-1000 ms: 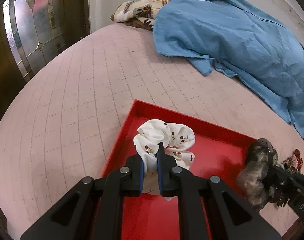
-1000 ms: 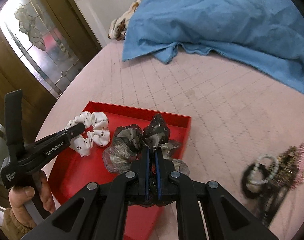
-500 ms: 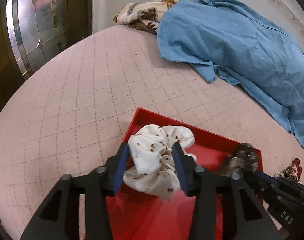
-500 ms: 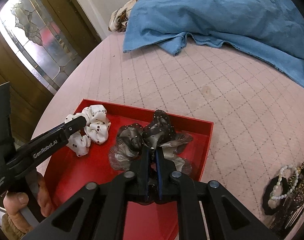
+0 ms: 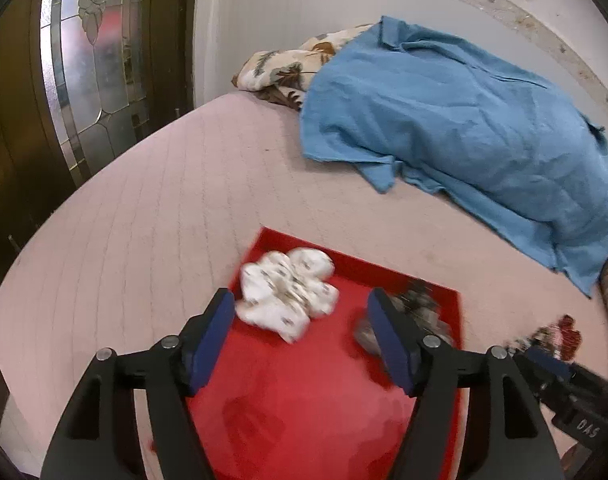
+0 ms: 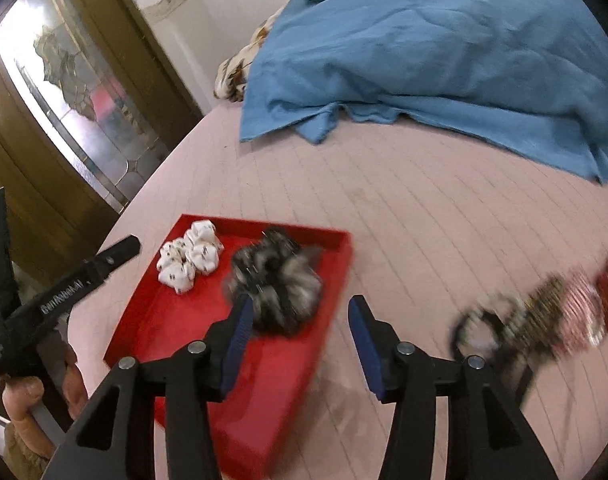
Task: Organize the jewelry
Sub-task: 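Carry both scrunchies over the red tray and open both tools to drop them, then grasp the black claw clip with the left tool while the right grasps the red polka-dot scrunchie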
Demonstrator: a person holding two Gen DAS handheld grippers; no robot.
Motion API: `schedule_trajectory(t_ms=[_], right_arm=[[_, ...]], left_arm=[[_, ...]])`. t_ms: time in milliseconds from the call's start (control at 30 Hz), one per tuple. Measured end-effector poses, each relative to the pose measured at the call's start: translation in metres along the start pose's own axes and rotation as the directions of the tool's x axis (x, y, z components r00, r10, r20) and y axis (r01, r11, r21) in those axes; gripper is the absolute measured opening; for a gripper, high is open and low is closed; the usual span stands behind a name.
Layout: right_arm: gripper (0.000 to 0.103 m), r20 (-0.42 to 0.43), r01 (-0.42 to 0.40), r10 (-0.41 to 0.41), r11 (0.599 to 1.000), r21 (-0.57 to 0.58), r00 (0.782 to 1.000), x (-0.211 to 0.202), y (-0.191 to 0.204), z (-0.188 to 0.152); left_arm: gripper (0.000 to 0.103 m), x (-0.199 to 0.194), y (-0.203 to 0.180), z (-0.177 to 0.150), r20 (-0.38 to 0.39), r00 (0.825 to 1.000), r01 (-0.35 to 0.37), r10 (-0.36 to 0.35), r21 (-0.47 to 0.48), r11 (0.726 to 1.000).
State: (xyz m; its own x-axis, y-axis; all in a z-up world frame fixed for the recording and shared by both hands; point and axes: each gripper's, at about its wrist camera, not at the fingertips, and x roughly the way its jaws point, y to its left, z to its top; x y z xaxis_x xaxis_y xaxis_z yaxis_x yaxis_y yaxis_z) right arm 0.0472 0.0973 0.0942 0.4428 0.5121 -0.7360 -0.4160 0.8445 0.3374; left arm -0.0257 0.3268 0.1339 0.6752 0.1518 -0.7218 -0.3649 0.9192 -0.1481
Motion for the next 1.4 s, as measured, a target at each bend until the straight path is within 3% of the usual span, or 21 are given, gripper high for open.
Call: schedule_trajectory(t_ms=[133, 300, 600, 800, 967, 1100, 1200, 1267, 1333, 1400], right_arm=[[0.054, 0.008, 0.023, -0.023, 0.999, 0.032, 1.000, -0.031, -0.029, -0.028], [0.054, 0.019, 0.117, -0.118, 0.992, 0.044, 0.993, -0.071, -0.081, -0.065], [0.054, 0.015, 0.262, -0.270, 0.945, 0.198, 0.963, -0.116, -0.193, -0.092], [0.058, 0.046, 0.260, -0.285, 0.921, 0.292, 0.958, -0.123, -0.245, -0.081], [0.058, 0.079, 0.200, -0.236, 0.928, 0.314, 0.969, -0.120, -0.255, -0.062], [0.058, 0.083, 0.248, -0.281, 0.928, 0.279, 0.956, -0.109, -0.255, -0.045], [0.058, 0.063, 0.278, -0.310, 0.913, 0.299, 0.949, -0.095, -0.268, -0.034], [0.058, 0.053, 0.283, -0.316, 0.903, 0.322, 0.947, -0.088, -0.279, -0.028], [0.058, 0.040, 0.299, -0.332, 0.891, 0.343, 0.943, -0.079, -0.288, -0.024], [0.058, 0.032, 0.309, -0.342, 0.881, 0.358, 0.939, -0.073, -0.296, -0.022]], left_arm=[[0.069, -0.014, -0.032, -0.017, -0.035, 0.998, 0.050, -0.048, 0.043, 0.998], [0.069, -0.019, -0.085, -0.040, -0.079, 0.991, 0.113, -0.103, 0.133, 0.985], [0.069, -0.002, -0.186, -0.085, -0.194, 0.955, 0.268, -0.225, 0.233, 0.935], [0.069, 0.018, -0.232, -0.104, -0.260, 0.930, 0.328, -0.259, 0.273, 0.904], [0.069, 0.031, -0.254, -0.108, -0.289, 0.915, 0.359, -0.280, 0.272, 0.893], [0.069, 0.044, -0.261, -0.108, -0.299, 0.914, 0.355, -0.273, 0.270, 0.895], [0.069, 0.054, -0.262, -0.108, -0.323, 0.902, 0.372, -0.287, 0.245, 0.895], [0.063, 0.059, -0.266, -0.111, -0.330, 0.897, 0.382, -0.295, 0.242, 0.892], [0.040, 0.063, -0.269, -0.115, -0.349, 0.890, 0.390, -0.295, 0.247, 0.887], [0.034, 0.067, -0.271, -0.118, -0.357, 0.886, 0.395, -0.296, 0.249, 0.884]])
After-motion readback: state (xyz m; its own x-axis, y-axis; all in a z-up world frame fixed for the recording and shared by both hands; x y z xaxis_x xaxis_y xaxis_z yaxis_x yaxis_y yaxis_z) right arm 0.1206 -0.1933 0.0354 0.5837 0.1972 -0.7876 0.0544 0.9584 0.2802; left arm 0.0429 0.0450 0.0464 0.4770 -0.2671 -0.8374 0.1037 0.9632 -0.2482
